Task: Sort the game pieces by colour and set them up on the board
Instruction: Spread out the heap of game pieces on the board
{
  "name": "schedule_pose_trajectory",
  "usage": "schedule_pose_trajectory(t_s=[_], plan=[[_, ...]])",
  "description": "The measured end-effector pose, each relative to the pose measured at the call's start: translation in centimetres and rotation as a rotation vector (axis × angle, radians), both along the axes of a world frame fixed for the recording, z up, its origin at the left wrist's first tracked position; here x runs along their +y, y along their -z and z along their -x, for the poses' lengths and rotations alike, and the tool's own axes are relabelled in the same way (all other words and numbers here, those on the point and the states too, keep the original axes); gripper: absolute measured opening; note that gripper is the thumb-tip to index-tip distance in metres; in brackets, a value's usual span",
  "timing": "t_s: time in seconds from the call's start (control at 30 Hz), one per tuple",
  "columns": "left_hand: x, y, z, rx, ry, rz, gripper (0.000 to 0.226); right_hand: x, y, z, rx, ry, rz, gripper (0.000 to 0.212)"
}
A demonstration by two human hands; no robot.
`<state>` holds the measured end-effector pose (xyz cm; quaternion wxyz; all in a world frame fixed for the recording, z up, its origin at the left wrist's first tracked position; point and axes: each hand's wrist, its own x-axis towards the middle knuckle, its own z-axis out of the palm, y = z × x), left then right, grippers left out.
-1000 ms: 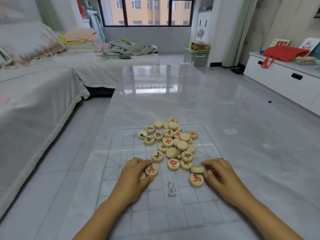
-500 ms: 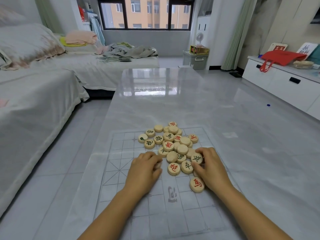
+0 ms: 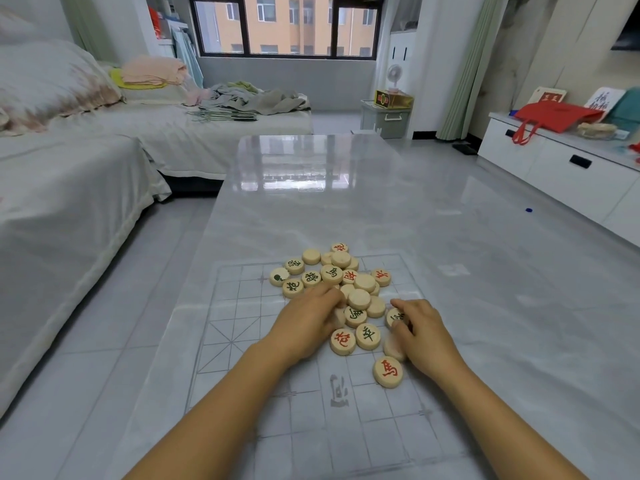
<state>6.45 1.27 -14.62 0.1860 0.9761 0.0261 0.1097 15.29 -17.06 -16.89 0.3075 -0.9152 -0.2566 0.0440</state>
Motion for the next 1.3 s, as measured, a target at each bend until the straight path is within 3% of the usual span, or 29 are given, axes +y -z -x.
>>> schedule_pose_trajectory(t_s=[0.17, 0.3, 0.4, 0.57, 0.7, 0.87, 1.0, 1.17, 1.3], plan=[[0.8, 0.2, 1.6, -0.034, -0.09, 0.059, 0.018, 0.1, -0.2, 0.2, 0.009, -0.03, 0.025, 0.041], [1.6, 1.0, 3.0, -0.014, -0.008, 0.126, 0.025, -0.1, -0.4, 0.3, 0.064, 0.015, -0.132, 0.039], [1.9, 1.7, 3.5, -0.026, 0.007, 0.072, 0.031, -0.1, -0.7, 0.2, 0.124, 0.05, -0.2, 0.038], [1.5, 1.9, 3.2, -0.053, -0.161, 0.033, 0.029, -0.1, -0.6, 0.1, 0.142, 0.049, -0.18, 0.036], [1.1, 1.6, 3.2, 0.029, -0.057, 0.033, 0.04, 0.0, -0.6, -0.3, 0.192, 0.062, -0.208, 0.032], [1.2, 1.3, 2.6, -0.003, -0.156, 0.0, 0.033, 0.3, -0.5, 0.4, 0.021, -0.007, -0.011, 0.039], [1.1, 1.4, 2.7, 0.019, -0.167, 0.023, 0.035, 0.7, -1.1, 0.1, 0.091, 0.005, -0.014, 0.05], [1.5, 1.0, 2.9, 0.008, -0.205, 0.193, 0.028, 2.4, -1.6, -0.5, -0.028, -0.092, -0.011, 0.047], [1.3, 0.2, 1.3, -0.075, -0.21, 0.192, 0.036, 4.1, -1.5, -0.6, -0.063, -0.141, 0.008, 0.044]])
